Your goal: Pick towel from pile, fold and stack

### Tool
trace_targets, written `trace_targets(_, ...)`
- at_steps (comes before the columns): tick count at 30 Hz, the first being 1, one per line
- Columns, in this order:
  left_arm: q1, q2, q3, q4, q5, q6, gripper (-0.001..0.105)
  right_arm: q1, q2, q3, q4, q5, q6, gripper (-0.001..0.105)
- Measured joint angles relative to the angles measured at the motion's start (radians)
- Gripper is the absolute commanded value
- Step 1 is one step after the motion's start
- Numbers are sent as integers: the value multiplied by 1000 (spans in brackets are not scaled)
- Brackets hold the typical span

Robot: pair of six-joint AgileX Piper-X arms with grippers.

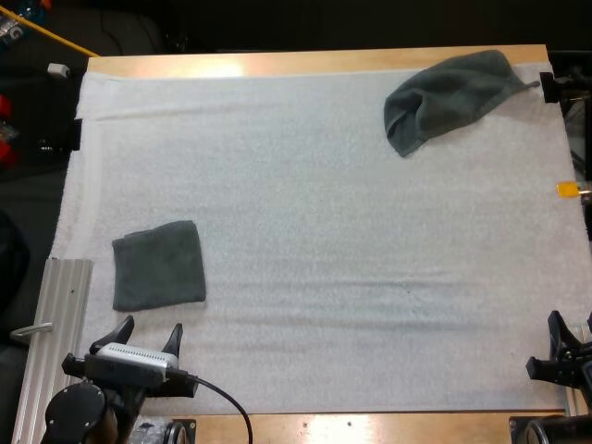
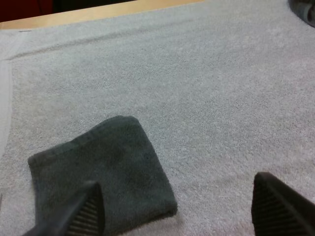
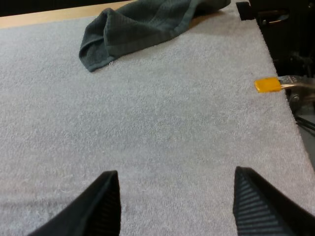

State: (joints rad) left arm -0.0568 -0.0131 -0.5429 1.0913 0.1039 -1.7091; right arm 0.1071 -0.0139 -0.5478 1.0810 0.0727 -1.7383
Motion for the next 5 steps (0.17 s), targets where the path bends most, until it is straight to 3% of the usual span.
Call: trace_targets(5, 0, 0, 0, 0, 0, 0, 61, 0, 0, 0, 0, 0, 0, 50)
